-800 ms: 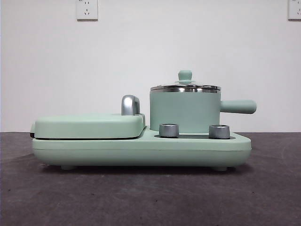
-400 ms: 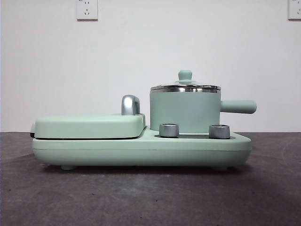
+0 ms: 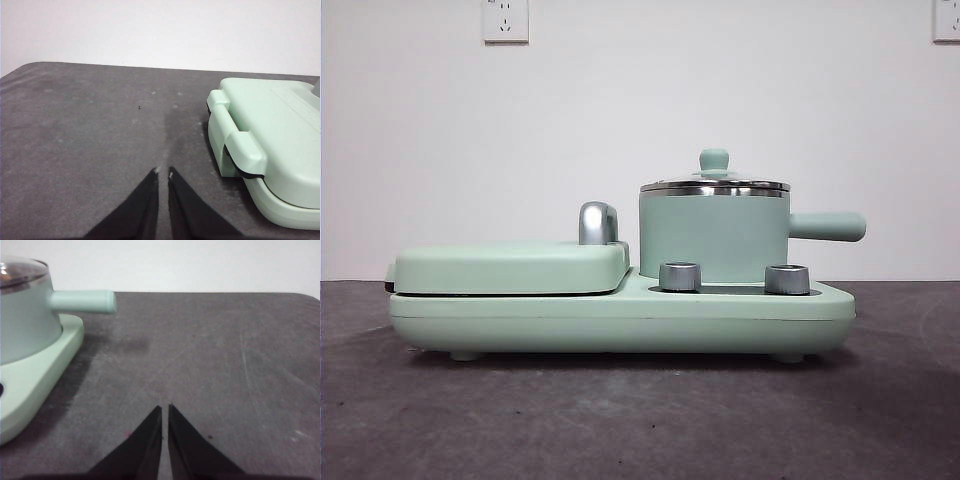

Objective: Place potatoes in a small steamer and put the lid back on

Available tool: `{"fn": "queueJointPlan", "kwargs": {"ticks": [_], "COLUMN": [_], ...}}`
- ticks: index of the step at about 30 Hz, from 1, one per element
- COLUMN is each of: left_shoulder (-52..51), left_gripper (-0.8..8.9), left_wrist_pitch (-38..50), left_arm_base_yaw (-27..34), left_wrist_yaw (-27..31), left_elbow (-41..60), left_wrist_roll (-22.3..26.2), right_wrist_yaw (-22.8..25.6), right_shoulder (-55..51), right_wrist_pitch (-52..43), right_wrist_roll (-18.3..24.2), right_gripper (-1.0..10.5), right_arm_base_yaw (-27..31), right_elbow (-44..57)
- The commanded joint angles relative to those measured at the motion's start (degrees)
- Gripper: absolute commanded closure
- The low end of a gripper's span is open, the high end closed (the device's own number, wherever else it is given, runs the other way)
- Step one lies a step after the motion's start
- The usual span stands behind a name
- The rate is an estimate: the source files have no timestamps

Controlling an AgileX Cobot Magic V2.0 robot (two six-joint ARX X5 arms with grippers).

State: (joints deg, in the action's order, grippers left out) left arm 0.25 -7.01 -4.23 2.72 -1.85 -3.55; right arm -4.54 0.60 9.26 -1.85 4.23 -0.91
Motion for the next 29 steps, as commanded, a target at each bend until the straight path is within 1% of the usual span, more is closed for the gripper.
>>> {"fn": "queueJointPlan", "kwargs": {"ticks": [1, 29], "left_shoulder": [-0.07, -0.07], "left_gripper": [7.86, 7.86], "left_wrist_pitch": [0.83, 0.83], "left_arm_base_yaw": [0.04, 0.04], "left_wrist_yaw": [-0.11, -0.13], "left_elbow": [1.11, 1.14], "left_wrist_roll": [0.98, 0.98], "right_wrist_yaw": [1.20, 1.20], "right_shoulder": [-0.39, -0.39], "right_wrist_pitch": [0.83, -0.35], "right_wrist_roll": [-0.70, -0.70], "right_gripper": [9.3, 9.3], "right_arm_base_yaw": [0.02, -0.39], "right_elbow": [0.24, 0.24]}}
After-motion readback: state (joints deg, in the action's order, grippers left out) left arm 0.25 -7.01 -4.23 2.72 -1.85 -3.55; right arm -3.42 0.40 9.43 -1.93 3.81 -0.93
